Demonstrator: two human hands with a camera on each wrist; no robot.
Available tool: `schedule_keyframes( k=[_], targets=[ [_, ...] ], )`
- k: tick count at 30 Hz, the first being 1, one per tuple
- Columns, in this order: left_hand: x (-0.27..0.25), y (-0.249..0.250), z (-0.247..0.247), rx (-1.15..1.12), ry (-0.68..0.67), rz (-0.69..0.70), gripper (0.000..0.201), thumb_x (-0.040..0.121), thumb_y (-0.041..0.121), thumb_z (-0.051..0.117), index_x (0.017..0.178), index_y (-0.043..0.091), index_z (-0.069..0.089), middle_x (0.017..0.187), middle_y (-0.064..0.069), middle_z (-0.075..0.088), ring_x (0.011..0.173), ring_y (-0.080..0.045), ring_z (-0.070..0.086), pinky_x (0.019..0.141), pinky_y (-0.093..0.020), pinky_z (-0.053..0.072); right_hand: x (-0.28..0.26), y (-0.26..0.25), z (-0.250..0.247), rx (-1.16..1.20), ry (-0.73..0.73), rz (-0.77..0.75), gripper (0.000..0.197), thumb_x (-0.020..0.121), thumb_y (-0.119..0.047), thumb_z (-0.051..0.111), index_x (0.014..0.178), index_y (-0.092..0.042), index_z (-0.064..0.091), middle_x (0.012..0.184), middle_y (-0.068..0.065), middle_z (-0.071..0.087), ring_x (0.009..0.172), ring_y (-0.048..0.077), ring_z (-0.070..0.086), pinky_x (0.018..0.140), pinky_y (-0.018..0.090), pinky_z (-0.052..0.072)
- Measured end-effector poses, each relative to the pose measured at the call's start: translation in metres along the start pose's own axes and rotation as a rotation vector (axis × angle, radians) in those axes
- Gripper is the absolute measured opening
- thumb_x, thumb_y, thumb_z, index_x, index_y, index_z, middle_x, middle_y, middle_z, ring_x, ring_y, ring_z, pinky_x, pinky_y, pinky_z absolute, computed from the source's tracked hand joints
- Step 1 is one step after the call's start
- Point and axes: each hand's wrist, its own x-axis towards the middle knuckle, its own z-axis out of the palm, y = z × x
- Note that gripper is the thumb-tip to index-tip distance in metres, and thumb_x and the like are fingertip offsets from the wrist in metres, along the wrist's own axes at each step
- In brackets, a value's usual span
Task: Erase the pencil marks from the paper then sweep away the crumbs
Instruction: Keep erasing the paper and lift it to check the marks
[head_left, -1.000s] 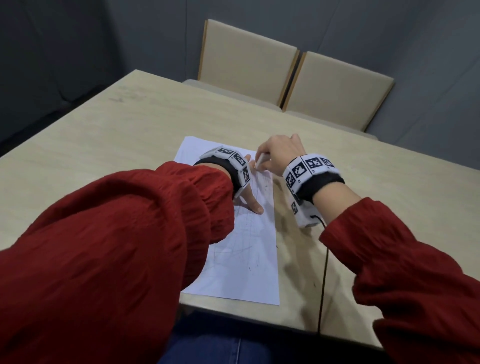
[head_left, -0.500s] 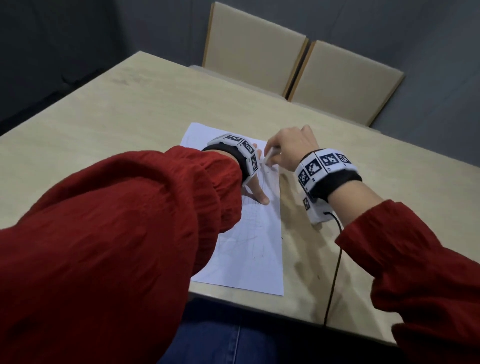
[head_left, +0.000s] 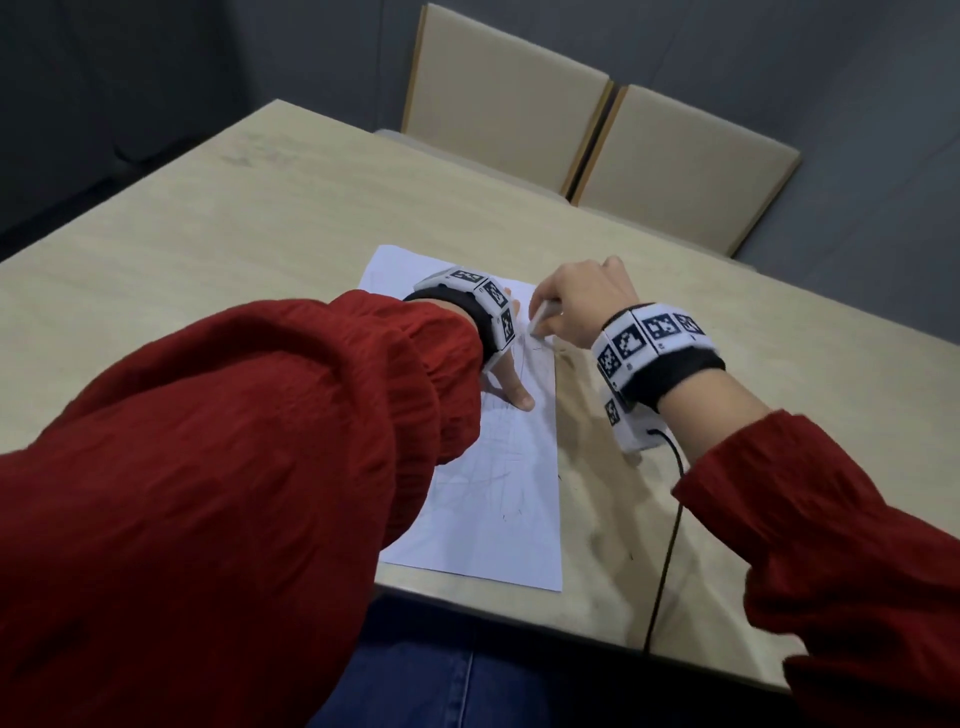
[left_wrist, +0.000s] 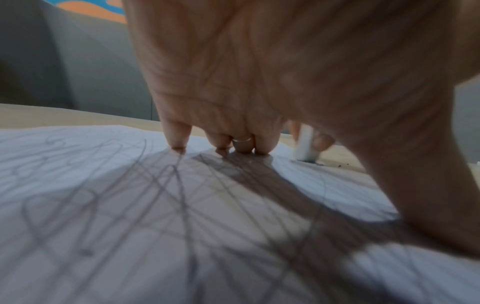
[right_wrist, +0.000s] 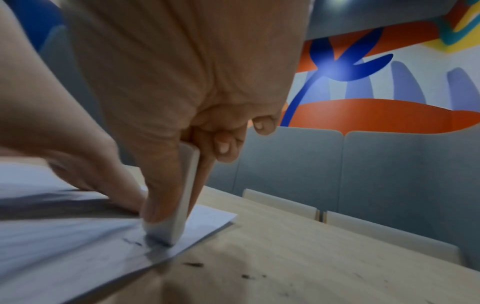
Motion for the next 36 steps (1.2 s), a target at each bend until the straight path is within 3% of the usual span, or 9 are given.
schedule_keyframes(
  k=[4, 9, 16, 19, 22, 25, 27, 33, 36],
  targets=[
    [0.000, 0.000, -0.003, -0.019, 0.051, 0.016, 0.151, 0.009, 0.096, 0.049, 0.137, 0.016, 0.039, 0.128, -0.008, 0.047, 0.116, -0.030, 0.048, 0.101, -0.044, 0.044, -0.019, 0.009, -0.007, -0.069, -0.125, -0.083, 0.007, 0.082, -0.029, 0.068, 0.086, -0.035, 0.069, 0.080, -0.015, 0.065, 0.080, 0.013, 0.051, 0.077, 0.032, 0.021],
    [-0.006, -0.003, 0.001, -0.078, 0.005, -0.013, 0.149, 0.042, 0.090, 0.065, 0.155, 0.020, 0.000, 0.163, -0.006, 0.005, 0.148, -0.027, 0.014, 0.116, -0.044, 0.020, 0.018, -0.001, -0.010, 0.026, 0.008, 0.021, 0.014, 0.082, -0.022, 0.068, 0.085, -0.035, 0.071, 0.075, -0.015, 0.061, 0.088, 0.014, 0.058, 0.081, 0.032, 0.024],
    [-0.005, 0.001, -0.005, -0.021, -0.014, 0.030, 0.170, -0.005, 0.098, 0.044, 0.144, 0.015, 0.039, 0.145, -0.010, 0.044, 0.132, -0.030, 0.044, 0.107, -0.045, 0.040, -0.015, 0.006, -0.001, -0.020, -0.037, -0.039, 0.014, 0.080, -0.022, 0.066, 0.085, -0.034, 0.072, 0.078, -0.011, 0.064, 0.083, 0.018, 0.056, 0.080, 0.031, 0.025],
    [-0.003, 0.002, -0.006, -0.002, 0.016, 0.012, 0.158, 0.003, 0.094, 0.043, 0.139, 0.014, 0.041, 0.137, -0.008, 0.048, 0.124, -0.030, 0.048, 0.103, -0.045, 0.042, -0.018, 0.014, -0.006, 0.043, -0.114, -0.053, 0.011, 0.078, -0.031, 0.071, 0.087, -0.037, 0.071, 0.079, -0.013, 0.063, 0.083, 0.016, 0.052, 0.080, 0.031, 0.025],
    [0.000, -0.001, -0.001, -0.030, 0.024, 0.006, 0.171, 0.001, 0.098, 0.045, 0.151, 0.020, 0.023, 0.155, -0.005, 0.030, 0.140, -0.028, 0.032, 0.113, -0.046, 0.032, 0.006, 0.014, -0.006, 0.138, -0.020, -0.004, 0.011, 0.080, -0.032, 0.072, 0.091, -0.036, 0.072, 0.079, -0.014, 0.062, 0.083, 0.014, 0.052, 0.082, 0.031, 0.030],
    [-0.004, -0.002, -0.001, -0.050, 0.006, 0.007, 0.161, 0.024, 0.097, 0.055, 0.155, 0.022, 0.002, 0.162, -0.005, 0.010, 0.147, -0.026, 0.017, 0.116, -0.044, 0.021, 0.023, 0.010, 0.003, 0.195, 0.013, 0.057, 0.010, 0.080, -0.030, 0.072, 0.090, -0.033, 0.073, 0.077, -0.015, 0.062, 0.092, 0.016, 0.060, 0.090, 0.035, 0.038],
    [-0.005, -0.002, -0.002, -0.068, 0.013, 0.008, 0.152, 0.033, 0.094, 0.061, 0.155, 0.020, 0.009, 0.161, -0.008, 0.016, 0.145, -0.029, 0.023, 0.117, -0.046, 0.025, 0.021, 0.014, 0.007, 0.206, -0.018, 0.068, 0.010, 0.079, -0.033, 0.074, 0.089, -0.033, 0.072, 0.079, -0.015, 0.063, 0.095, 0.016, 0.060, 0.094, 0.037, 0.038],
    [0.002, 0.000, 0.000, -0.011, 0.035, 0.018, 0.151, 0.007, 0.098, 0.047, 0.135, 0.017, 0.039, 0.131, -0.006, 0.046, 0.117, -0.030, 0.046, 0.100, -0.047, 0.043, -0.006, 0.027, -0.001, 0.132, -0.183, -0.005, 0.015, 0.075, -0.043, 0.076, 0.087, -0.041, 0.067, 0.081, -0.014, 0.060, 0.088, 0.014, 0.050, 0.083, 0.031, 0.027],
    [0.005, 0.000, 0.001, -0.029, 0.069, 0.013, 0.148, 0.003, 0.098, 0.046, 0.128, 0.019, 0.041, 0.127, -0.006, 0.047, 0.114, -0.030, 0.047, 0.099, -0.046, 0.044, 0.008, 0.021, -0.002, 0.191, -0.033, 0.044, 0.011, 0.078, -0.038, 0.073, 0.088, -0.038, 0.070, 0.079, -0.015, 0.060, 0.088, 0.016, 0.055, 0.085, 0.033, 0.035]
  ],
)
